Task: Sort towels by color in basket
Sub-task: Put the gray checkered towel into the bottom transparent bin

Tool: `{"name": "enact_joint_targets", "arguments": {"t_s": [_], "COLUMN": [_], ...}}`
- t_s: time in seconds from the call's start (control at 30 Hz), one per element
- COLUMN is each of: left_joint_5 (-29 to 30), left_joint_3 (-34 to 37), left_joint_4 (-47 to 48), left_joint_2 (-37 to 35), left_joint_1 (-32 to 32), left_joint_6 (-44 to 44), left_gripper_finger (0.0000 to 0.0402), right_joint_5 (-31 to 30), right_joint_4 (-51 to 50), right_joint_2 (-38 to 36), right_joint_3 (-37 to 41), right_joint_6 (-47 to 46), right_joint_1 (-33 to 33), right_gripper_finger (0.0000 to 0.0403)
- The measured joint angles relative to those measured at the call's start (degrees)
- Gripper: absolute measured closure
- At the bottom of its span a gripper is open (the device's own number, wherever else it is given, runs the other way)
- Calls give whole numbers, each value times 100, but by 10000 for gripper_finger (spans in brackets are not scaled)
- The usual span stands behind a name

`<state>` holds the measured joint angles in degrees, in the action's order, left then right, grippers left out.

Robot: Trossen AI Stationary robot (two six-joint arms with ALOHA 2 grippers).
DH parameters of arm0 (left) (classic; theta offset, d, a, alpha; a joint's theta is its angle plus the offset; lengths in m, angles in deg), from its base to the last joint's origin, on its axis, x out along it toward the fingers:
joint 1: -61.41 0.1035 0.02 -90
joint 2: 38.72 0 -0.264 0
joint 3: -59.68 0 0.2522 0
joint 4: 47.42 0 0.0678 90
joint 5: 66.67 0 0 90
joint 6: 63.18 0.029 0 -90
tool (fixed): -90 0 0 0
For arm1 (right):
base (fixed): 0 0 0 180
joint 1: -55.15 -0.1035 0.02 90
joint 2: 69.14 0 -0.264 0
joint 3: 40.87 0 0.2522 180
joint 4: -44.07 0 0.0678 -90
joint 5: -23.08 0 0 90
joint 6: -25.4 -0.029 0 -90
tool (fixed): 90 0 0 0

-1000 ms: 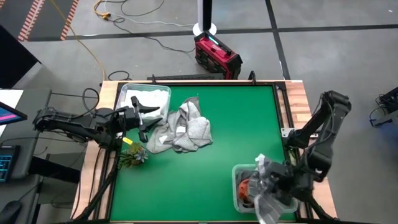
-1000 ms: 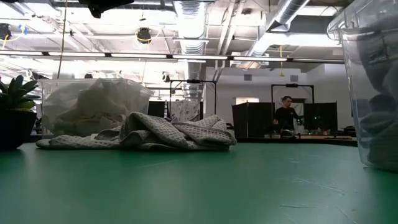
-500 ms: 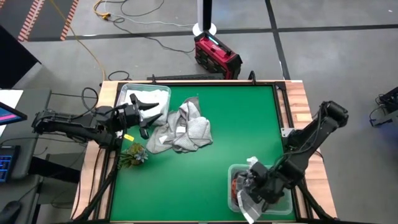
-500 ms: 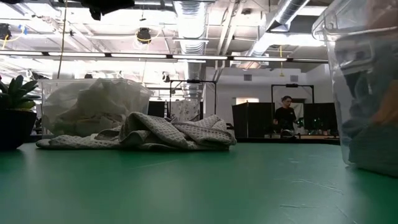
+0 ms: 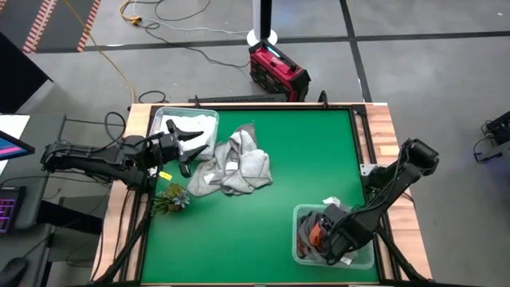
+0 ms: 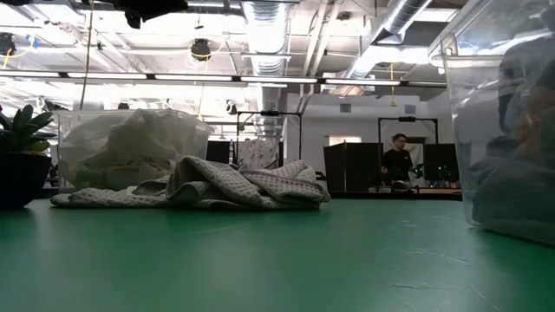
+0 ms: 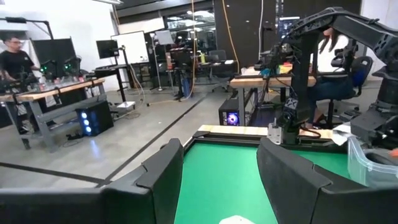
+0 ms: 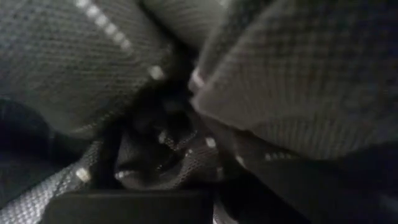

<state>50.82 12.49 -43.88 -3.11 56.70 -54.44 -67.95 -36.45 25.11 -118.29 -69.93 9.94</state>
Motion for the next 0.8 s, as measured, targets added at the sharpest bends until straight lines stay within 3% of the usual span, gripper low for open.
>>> {"name": "enact_joint_targets", "arguments": {"t_s": [0.13,0.5,0.8], "left_joint_5": [-2,-2,-4], "left_joint_3": [0,0,0], "left_joint_4": [24,51,62], "left_joint_2": [0,0,0], "left_joint_1": [0,0,0], "left_joint_6": [-47,-57,-59], "left_gripper_finger": [205,205,205], "right_joint_5": [2,35,37], "right_joint_4": [150,186,135], "right_joint_2": [9,22,-253], "right_joint_3": [8,17,13], "right_joint_6": [254,672,894], "right_joint_1": [-2,-4,-2], "right_gripper_finger": [309,148,133]}}
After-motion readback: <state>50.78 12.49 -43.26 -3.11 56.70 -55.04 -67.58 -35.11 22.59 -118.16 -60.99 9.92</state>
